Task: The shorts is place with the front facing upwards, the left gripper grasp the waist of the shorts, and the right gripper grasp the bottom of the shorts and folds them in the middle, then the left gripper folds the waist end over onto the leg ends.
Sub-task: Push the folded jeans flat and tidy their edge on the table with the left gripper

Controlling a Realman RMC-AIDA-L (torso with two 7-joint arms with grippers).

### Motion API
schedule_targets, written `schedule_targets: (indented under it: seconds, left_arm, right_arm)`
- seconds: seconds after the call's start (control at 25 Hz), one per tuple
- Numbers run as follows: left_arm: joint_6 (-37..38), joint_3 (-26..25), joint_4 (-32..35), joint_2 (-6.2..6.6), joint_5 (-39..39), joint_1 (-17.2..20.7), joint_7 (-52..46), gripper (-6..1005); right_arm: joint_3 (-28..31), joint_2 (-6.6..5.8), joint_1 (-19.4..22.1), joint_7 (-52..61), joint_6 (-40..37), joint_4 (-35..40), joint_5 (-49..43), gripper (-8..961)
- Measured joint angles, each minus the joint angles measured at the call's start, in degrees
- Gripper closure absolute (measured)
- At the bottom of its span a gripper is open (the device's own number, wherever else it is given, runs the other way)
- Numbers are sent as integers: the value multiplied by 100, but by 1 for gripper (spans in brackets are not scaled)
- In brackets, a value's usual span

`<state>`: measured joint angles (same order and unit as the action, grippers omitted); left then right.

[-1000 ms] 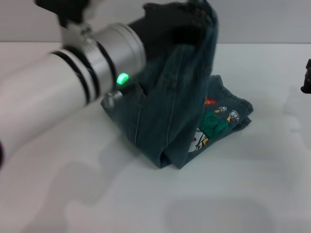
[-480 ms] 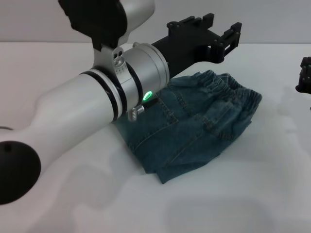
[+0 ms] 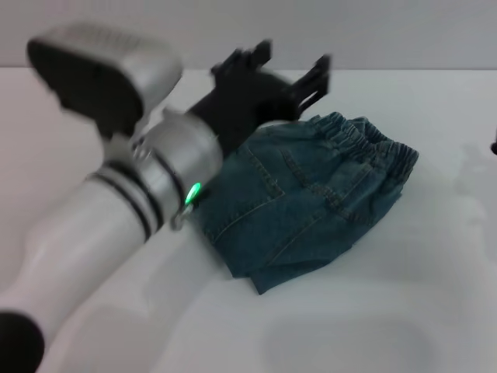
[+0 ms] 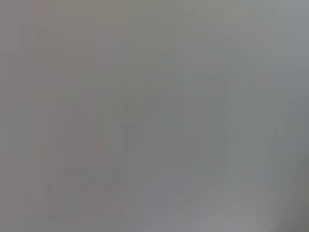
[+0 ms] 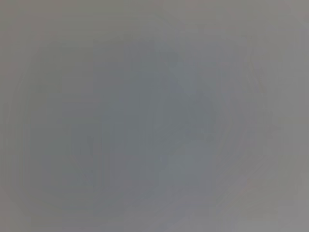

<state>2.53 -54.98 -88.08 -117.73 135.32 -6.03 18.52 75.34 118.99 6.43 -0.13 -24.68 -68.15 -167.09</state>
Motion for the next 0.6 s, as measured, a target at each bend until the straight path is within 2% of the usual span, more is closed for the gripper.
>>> schedule_targets:
  seconds: [0.04, 0.2, 0.32, 0.48, 0.6]
  left_arm:
    - [157, 67, 44, 7, 1, 146, 23, 191]
    - [745, 400, 375, 18, 141, 543, 86, 260]
    - [1139, 678, 795, 24, 347, 612, 90, 312]
    - [1314, 935, 1343, 10, 382, 590, 36, 381]
    - [1325, 1093, 1671, -2, 379, 529, 31, 498]
  right_arm:
    - [-8, 4, 85, -1, -71, -29, -1, 954]
    - [-20, 14, 294, -4, -160, -75, 0, 954]
    - [-59, 14, 315, -2, -170, 9, 0, 954]
    - [-102, 9, 317, -2, -173, 83, -1, 954]
    - [-91, 0, 299, -2, -175, 134, 0, 954]
